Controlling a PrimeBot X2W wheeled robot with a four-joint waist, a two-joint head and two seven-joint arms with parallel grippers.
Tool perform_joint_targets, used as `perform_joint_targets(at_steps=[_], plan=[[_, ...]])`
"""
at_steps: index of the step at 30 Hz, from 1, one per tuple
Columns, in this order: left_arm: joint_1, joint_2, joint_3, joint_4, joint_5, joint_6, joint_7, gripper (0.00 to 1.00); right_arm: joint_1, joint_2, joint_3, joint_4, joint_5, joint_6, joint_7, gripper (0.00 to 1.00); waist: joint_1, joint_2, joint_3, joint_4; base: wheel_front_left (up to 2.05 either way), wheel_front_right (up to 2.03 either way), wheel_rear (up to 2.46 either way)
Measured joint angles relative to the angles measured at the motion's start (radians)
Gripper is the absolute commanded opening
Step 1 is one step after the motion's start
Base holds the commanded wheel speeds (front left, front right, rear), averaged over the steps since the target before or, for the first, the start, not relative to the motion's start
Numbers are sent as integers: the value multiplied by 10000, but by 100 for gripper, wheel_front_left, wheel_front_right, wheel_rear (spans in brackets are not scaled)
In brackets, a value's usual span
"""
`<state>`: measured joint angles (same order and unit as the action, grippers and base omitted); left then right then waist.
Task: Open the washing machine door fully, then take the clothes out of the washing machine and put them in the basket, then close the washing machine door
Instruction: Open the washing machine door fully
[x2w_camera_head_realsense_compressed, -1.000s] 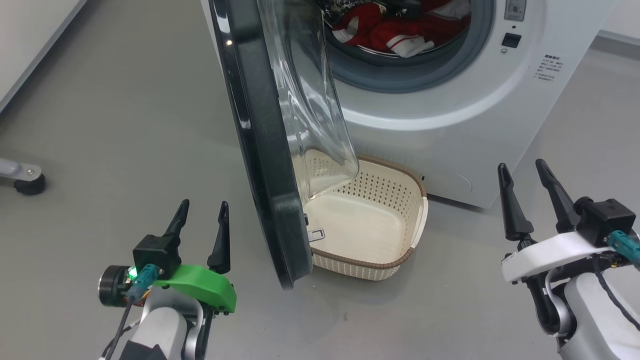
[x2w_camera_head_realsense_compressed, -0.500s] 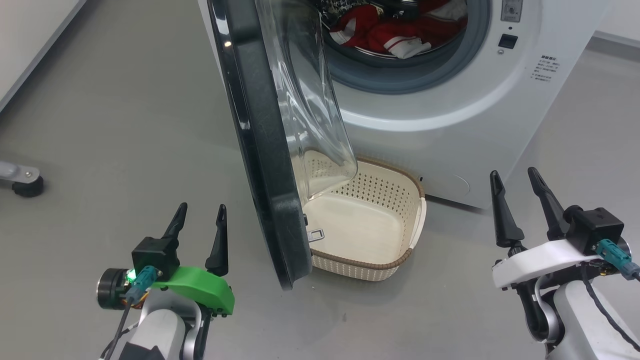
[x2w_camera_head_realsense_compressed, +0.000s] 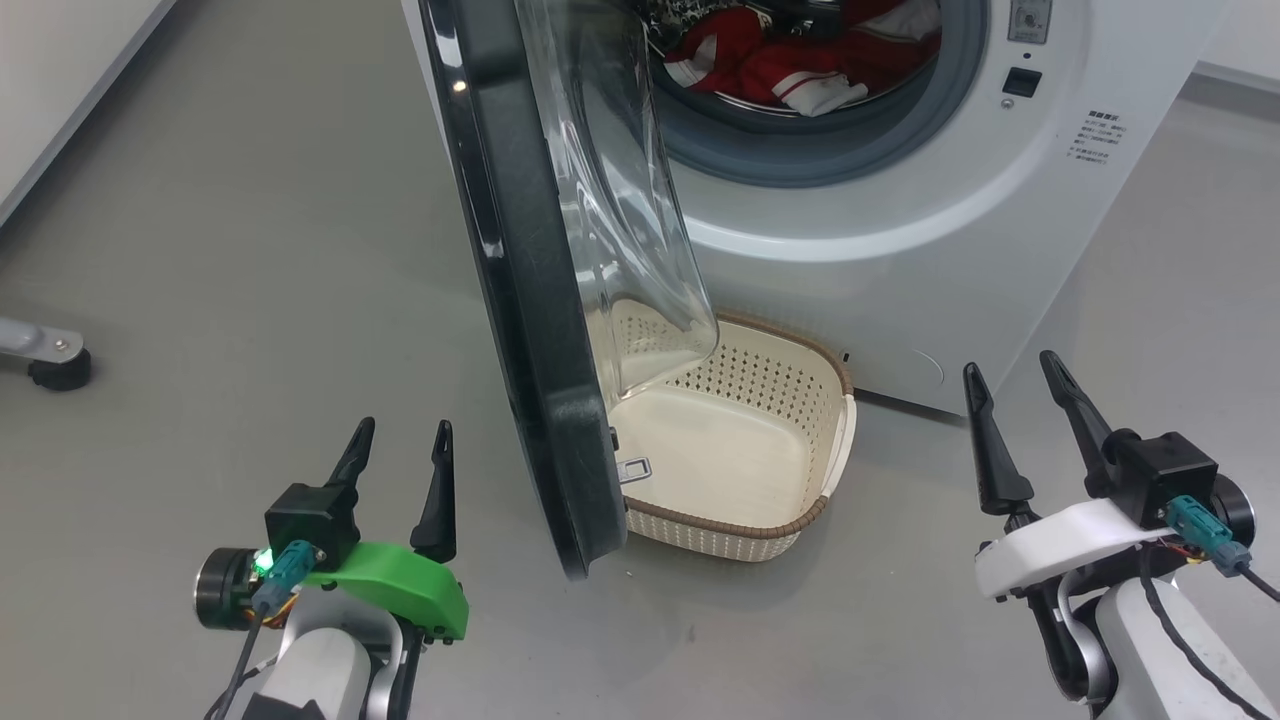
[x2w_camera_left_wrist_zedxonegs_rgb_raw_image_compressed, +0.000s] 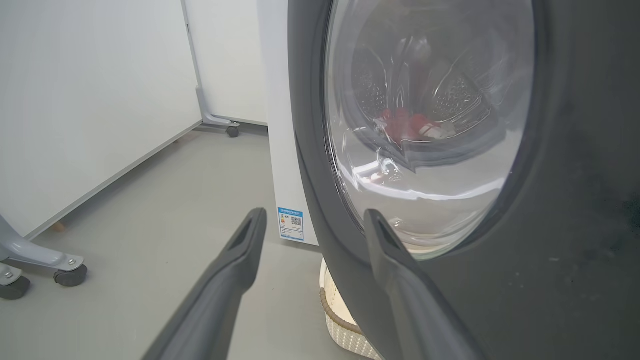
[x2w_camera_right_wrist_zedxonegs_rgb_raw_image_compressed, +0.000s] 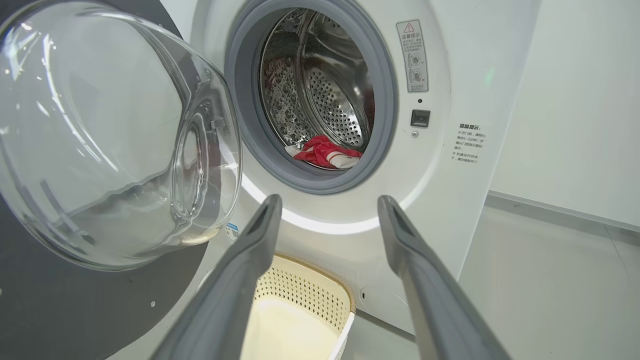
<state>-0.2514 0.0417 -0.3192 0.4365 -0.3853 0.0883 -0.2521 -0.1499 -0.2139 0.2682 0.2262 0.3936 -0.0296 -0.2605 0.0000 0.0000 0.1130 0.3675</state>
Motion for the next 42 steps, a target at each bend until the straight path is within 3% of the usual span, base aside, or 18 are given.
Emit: perform_joint_targets(at_steps=[19,20,21,22,32,42], plan=[[1,0,-2,65,-12,2,0,100,151,282,-257,88,-451,12,0,100,0,0,45,3,0,0,0],[1,0,-6,71,-12,2,2,72,151,293,-270,88,-460,15,0,100,0,0,47,5,0,0,0],[1,0,-12,75,-12,2,2,28,151,309,-276,90,-462,15,0,100,0,0,48,8,0,0,0],[1,0,-19,77,-12,2,2,2,151,324,-286,92,-481,17,0,100,0,0,48,11,0,0,0],[0,25,-92,-12,-10,-58,42,0,152,458,-410,163,-742,109,0,100,0,0,20,69,0,0,0],[-304,153,393,-1440,105,-40,29,0,155,529,-533,249,-880,228,0,100,0,0,-67,180,0,0,0]])
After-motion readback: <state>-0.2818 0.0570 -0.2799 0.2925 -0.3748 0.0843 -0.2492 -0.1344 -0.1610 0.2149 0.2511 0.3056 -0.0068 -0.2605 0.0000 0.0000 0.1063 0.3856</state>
